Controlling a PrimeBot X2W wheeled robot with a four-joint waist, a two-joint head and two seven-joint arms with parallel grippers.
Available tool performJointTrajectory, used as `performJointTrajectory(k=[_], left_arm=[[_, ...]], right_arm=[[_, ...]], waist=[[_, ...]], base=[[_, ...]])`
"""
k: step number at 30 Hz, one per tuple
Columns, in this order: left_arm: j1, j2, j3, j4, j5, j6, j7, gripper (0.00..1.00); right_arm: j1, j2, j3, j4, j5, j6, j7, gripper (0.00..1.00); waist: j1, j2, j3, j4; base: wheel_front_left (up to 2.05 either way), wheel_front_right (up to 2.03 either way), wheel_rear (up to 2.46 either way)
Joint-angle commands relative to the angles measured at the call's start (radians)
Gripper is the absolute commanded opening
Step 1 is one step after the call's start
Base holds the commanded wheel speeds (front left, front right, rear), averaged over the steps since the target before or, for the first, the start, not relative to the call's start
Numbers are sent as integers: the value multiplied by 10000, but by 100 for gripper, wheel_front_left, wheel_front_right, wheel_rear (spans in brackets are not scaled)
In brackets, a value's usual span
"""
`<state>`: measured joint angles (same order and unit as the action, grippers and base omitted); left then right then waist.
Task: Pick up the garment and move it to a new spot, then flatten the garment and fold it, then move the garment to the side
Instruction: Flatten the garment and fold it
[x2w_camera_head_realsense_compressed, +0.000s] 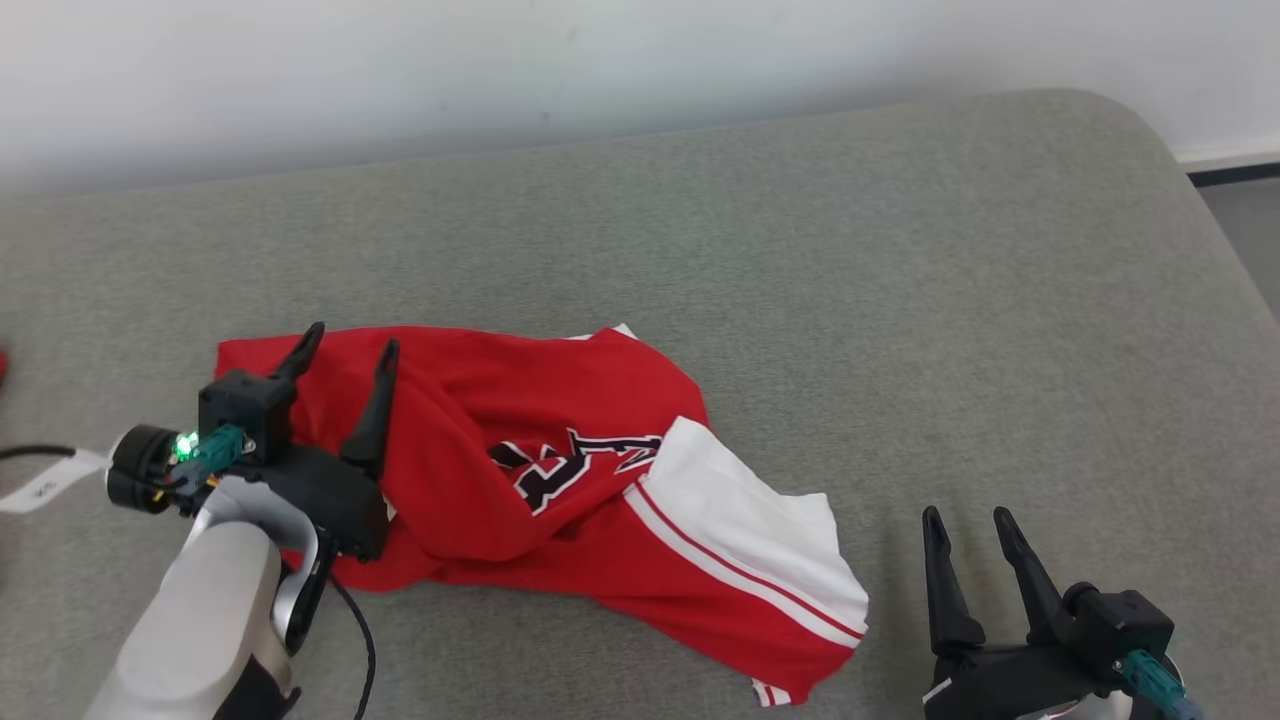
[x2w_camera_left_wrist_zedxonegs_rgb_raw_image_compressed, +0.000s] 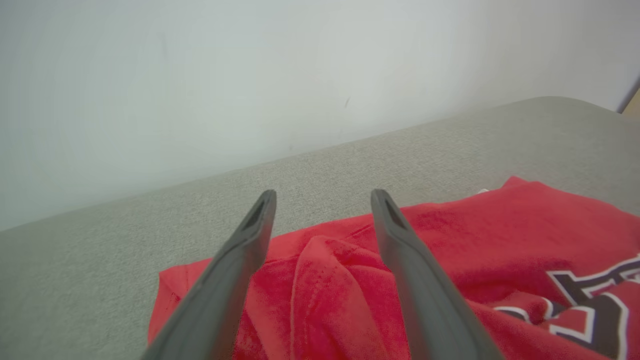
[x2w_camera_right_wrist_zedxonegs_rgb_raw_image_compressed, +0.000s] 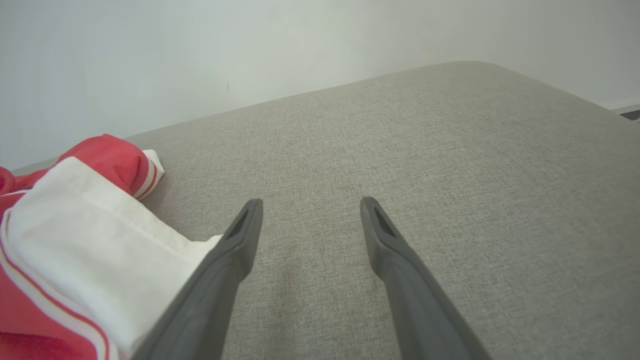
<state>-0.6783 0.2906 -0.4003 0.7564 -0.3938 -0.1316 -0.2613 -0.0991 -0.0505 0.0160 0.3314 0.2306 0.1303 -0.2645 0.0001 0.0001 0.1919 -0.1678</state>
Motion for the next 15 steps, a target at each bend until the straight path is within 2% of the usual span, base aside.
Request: performJointTrajectory(k=[1, 11, 15], left_arm=[[307, 10, 179, -221, 142, 26, -29, 100], [2685, -643, 1245, -2617, 919, 66, -27, 100], [3689, -884, 1534, -3171, 1289, 79, -27, 100]], right_arm=[[166, 1, -12, -38, 28, 11, -24, 100], [475, 1, -150, -128, 79, 11, -24, 100], [537, -1, -229, -169, 68, 11, -24, 100]], waist=[[-1, -1, -163, 258], [-1, -1, -461, 1025], [-1, -1, -480, 1192]], base=[[0, 0, 0], [0, 0, 0], [0, 0, 0]])
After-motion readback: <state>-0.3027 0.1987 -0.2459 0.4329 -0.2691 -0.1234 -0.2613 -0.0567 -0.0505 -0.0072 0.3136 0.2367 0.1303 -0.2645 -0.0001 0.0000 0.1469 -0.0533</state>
